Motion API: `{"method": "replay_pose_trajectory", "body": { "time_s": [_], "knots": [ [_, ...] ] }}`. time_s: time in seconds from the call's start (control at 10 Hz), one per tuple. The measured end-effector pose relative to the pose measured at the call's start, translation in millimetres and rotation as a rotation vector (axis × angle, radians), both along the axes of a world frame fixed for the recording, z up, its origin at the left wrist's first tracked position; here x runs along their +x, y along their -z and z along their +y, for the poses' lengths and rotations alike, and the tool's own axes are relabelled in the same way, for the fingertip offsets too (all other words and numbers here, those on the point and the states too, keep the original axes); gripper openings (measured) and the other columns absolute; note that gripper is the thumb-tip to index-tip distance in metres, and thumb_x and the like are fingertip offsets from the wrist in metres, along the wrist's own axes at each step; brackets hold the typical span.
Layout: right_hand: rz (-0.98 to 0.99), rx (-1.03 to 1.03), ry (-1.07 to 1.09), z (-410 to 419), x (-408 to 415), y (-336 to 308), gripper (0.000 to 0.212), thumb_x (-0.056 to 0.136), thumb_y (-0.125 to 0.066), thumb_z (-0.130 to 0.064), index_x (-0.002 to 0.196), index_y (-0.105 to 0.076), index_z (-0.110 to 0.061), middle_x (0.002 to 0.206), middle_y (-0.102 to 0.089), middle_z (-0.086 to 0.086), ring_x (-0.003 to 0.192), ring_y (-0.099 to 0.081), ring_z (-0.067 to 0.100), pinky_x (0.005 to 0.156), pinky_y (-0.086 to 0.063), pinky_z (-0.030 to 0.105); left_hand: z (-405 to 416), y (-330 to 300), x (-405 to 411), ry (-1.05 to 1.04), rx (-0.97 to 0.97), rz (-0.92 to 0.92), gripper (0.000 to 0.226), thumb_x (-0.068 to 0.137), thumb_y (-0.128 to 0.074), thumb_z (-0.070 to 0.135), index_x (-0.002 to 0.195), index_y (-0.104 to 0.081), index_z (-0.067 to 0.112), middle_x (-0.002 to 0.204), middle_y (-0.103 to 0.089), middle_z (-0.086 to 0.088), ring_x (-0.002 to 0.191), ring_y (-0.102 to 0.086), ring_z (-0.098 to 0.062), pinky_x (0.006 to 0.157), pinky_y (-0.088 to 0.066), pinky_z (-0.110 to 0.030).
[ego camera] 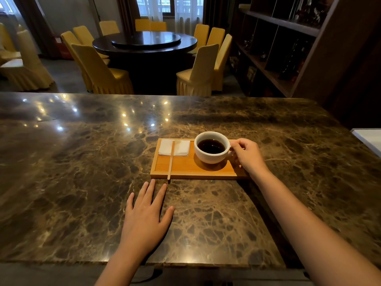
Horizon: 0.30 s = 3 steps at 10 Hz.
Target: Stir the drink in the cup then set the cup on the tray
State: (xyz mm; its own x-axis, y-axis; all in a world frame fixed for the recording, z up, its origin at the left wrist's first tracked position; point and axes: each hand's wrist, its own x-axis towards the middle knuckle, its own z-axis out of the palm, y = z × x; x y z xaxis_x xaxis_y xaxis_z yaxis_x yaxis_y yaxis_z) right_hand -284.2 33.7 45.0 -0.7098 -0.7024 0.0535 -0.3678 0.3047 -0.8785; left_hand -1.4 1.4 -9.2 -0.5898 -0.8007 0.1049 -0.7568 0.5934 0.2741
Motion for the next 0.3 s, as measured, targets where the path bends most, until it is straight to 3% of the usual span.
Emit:
{"method": "replay_pose_trajectory", "body": {
  "time_s": [0.2,0.3],
  "knots": [
    [-0.042,-0.02,0.041,6,5,-6,0.023,0.094,-0.047,-0.028,0.101,-0.059,-0.011,0.077,-0.063,0.004,0.061,-0.059,0.017,0.054,-0.05,0.027,1,-2,-1,0.004,0.014,0.018,0.072,0.077,-0.006,0.063,0.142,-0.013,0.033,0.153,-0.006,0.0,0.138,0.004,-0.012,0.113,0.0,-0.046],
    [0.02,-0.008,0.103,18,6,-8,0.021,0.093,-0.048,-0.031,0.108,-0.055,-0.018,0.101,-0.06,0.003,0.072,-0.061,0.014,0.057,-0.05,0.025,-1,0,-1,0.017,-0.001,0.003,0.073,0.077,-0.006,0.063,0.142,-0.013,0.033,0.153,-0.006,0.0,0.138,0.004,-0.012,0.113,0.001,-0.046]
  ]
}}
